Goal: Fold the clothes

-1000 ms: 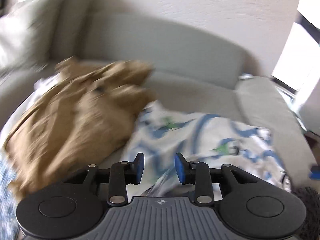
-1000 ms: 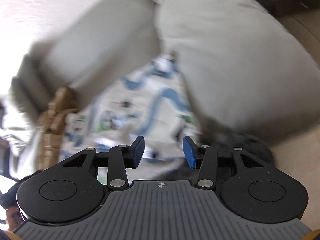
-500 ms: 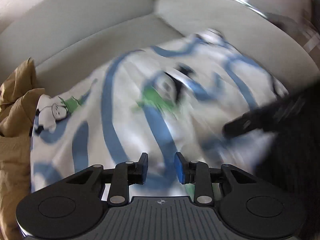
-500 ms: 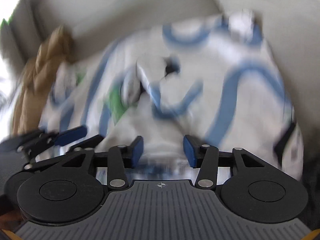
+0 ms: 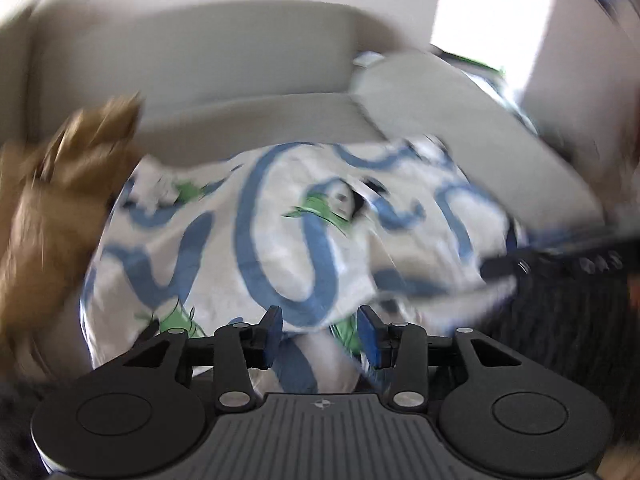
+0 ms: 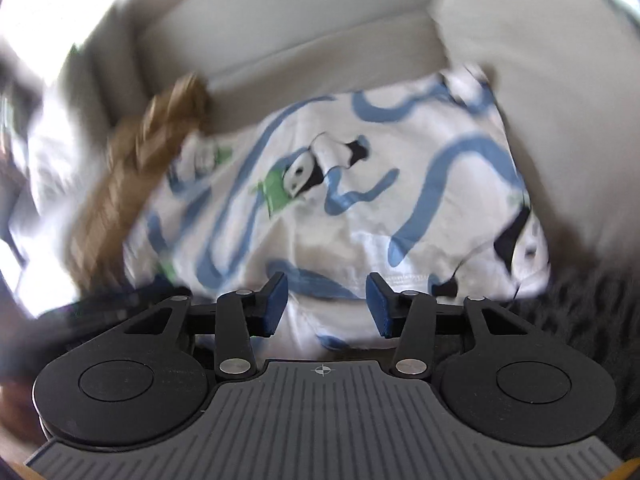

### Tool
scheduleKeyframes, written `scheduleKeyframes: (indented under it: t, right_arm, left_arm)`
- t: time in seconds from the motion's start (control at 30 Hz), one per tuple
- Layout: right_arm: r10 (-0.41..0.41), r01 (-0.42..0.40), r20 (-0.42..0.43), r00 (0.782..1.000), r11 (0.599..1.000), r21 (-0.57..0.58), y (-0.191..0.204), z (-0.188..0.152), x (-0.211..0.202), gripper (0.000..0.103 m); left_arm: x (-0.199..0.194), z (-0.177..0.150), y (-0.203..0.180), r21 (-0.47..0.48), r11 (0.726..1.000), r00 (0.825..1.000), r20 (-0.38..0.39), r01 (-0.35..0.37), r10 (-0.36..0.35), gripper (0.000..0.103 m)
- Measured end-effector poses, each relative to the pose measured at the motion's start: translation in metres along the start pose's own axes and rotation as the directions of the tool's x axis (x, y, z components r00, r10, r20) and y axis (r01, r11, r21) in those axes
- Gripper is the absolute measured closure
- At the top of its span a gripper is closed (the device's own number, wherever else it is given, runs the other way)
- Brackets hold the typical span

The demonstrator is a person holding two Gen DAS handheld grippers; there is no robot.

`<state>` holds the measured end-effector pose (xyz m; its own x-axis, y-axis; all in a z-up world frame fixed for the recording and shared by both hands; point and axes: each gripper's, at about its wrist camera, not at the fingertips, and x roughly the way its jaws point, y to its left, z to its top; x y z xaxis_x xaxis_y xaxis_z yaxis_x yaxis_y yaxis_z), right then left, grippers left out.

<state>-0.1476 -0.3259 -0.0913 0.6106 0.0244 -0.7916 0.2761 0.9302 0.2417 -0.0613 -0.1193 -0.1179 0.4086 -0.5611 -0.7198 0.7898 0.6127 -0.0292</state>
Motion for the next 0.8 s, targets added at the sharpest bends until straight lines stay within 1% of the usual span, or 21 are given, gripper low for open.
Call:
scheduleKeyframes:
  t: [0.03,0.07,0.1,0.13,0.2,0.27,0.3,0.37,0.4,0.5,0.57,0.67,0.73,0.8]
  right_arm:
    - [-0.037,0.038,0.01,0.999,0.995,-0.092,0.01,-0.005,0.001,0.048]
    - [-0.07,0.073,0.026,0.997,0.983,-0.169,0.016,-0.012,0.001,0.048]
    - [-0.092,0.099,0.041,0.995,0.967,-0.235,0.023,-0.019,0.004,0.047]
    - [-0.096,0.106,0.048,0.994,0.956,-0.275,0.027,-0.024,0.009,0.047]
    - [-0.076,0.09,0.056,0.996,0.946,-0.312,0.033,-0.028,0.019,0.047]
    - [-0.042,0.062,0.065,0.997,0.942,-0.331,0.039,-0.028,0.032,0.047]
    - [-0.034,0.057,0.071,0.997,0.936,-0.346,0.044,-0.026,0.039,0.047]
    - [-0.048,0.077,0.083,0.995,0.914,-0.399,0.053,-0.026,0.049,0.047]
    - [-0.06,0.092,0.089,0.994,0.898,-0.43,0.057,-0.026,0.053,0.049]
    - [-0.101,0.142,0.107,0.989,0.843,-0.519,0.069,-0.027,0.065,0.057]
    - [-0.144,0.184,0.115,0.983,0.796,-0.577,0.073,-0.031,0.071,0.057]
    - [-0.174,0.238,0.162,0.971,0.732,-0.638,0.081,-0.038,0.074,0.058]
    - [-0.195,0.281,0.202,0.96,0.676,-0.681,0.088,-0.043,0.077,0.058]
    - [-0.219,0.325,0.24,0.946,0.608,-0.725,0.095,-0.047,0.083,0.059]
  left_arm:
    - [-0.001,-0.005,-0.003,0.034,0.999,1.0,0.0,0.008,-0.008,0.063]
    - [-0.001,-0.009,-0.006,0.059,0.998,1.0,0.001,0.011,-0.011,0.063]
    - [0.0,-0.011,-0.006,0.058,0.998,1.0,0.0,0.003,-0.003,0.062]
    - [0.003,-0.01,-0.004,0.036,0.999,1.0,-0.001,-0.006,0.006,0.062]
    - [0.005,-0.007,0.004,-0.047,0.999,1.0,0.0,0.001,-0.001,0.062]
    - [0.004,-0.004,0.016,-0.149,0.989,1.0,0.002,0.009,-0.009,0.062]
    - [0.004,-0.004,0.021,-0.18,0.984,1.0,0.005,0.004,-0.003,0.062]
    - [0.004,-0.004,0.03,-0.237,0.972,1.0,0.011,-0.007,0.01,0.062]
    - [0.003,-0.004,0.034,-0.249,0.968,1.0,0.012,-0.019,0.023,0.062]
    - [0.003,-0.007,0.04,-0.279,0.96,1.0,0.007,-0.021,0.024,0.062]
    - [0.003,-0.009,0.042,-0.296,0.955,1.0,0.004,-0.012,0.014,0.062]
    - [0.006,-0.01,0.044,-0.303,0.953,1.0,0.0,-0.008,0.008,0.062]
    - [0.006,-0.01,0.045,-0.305,0.952,1.0,0.001,-0.006,0.007,0.062]
    - [0.005,-0.011,0.046,-0.311,0.95,1.0,0.005,-0.005,0.007,0.062]
